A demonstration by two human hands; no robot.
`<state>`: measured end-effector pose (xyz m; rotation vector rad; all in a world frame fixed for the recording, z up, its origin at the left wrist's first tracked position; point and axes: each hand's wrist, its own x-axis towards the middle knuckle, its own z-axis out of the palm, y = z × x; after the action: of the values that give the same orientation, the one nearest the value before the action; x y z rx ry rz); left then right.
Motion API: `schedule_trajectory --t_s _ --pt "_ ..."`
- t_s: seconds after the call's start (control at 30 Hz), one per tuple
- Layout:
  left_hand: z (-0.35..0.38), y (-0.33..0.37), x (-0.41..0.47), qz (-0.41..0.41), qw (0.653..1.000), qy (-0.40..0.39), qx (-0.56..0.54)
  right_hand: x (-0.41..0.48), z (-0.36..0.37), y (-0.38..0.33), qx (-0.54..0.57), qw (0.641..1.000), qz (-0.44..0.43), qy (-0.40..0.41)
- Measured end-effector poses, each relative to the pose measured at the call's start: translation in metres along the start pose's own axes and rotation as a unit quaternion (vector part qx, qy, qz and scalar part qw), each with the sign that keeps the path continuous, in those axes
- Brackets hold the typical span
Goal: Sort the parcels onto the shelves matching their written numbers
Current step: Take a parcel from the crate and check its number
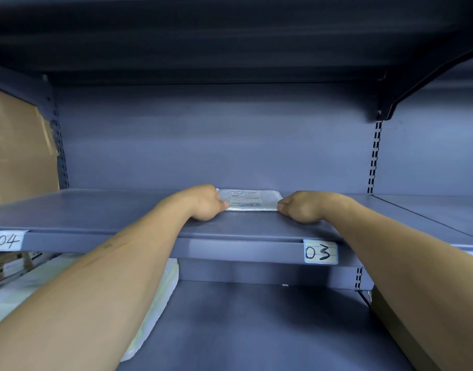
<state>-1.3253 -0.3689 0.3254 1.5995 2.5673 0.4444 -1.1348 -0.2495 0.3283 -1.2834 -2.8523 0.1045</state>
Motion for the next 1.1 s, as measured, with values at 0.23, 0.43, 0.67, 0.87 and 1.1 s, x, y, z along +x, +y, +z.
schedule_trajectory --t_s 0.23,0.43,0.67,0.87,1.1 --pt "0.003 -0.008 -0.001 0.021 1.000 0.000 -0.012 -0.001 0.005 0.006 0.038 0.999 0.013 0.020" --pt "0.007 -0.014 -0.018 0.042 0.996 0.078 -0.022 -0.027 0.009 0.007 0.072 0.994 0.017 0.079" --pt "0.011 -0.011 -0.073 0.061 0.979 0.183 -0.060 -0.073 0.025 0.006 0.104 0.979 0.055 0.168" --pt "0.030 -0.008 -0.120 0.078 0.964 0.240 -0.085 -0.123 0.050 -0.005 0.127 0.950 0.096 0.268" --pt "0.074 0.009 -0.163 0.161 0.937 0.294 -0.097 -0.177 0.098 -0.008 0.076 0.937 0.067 0.334"
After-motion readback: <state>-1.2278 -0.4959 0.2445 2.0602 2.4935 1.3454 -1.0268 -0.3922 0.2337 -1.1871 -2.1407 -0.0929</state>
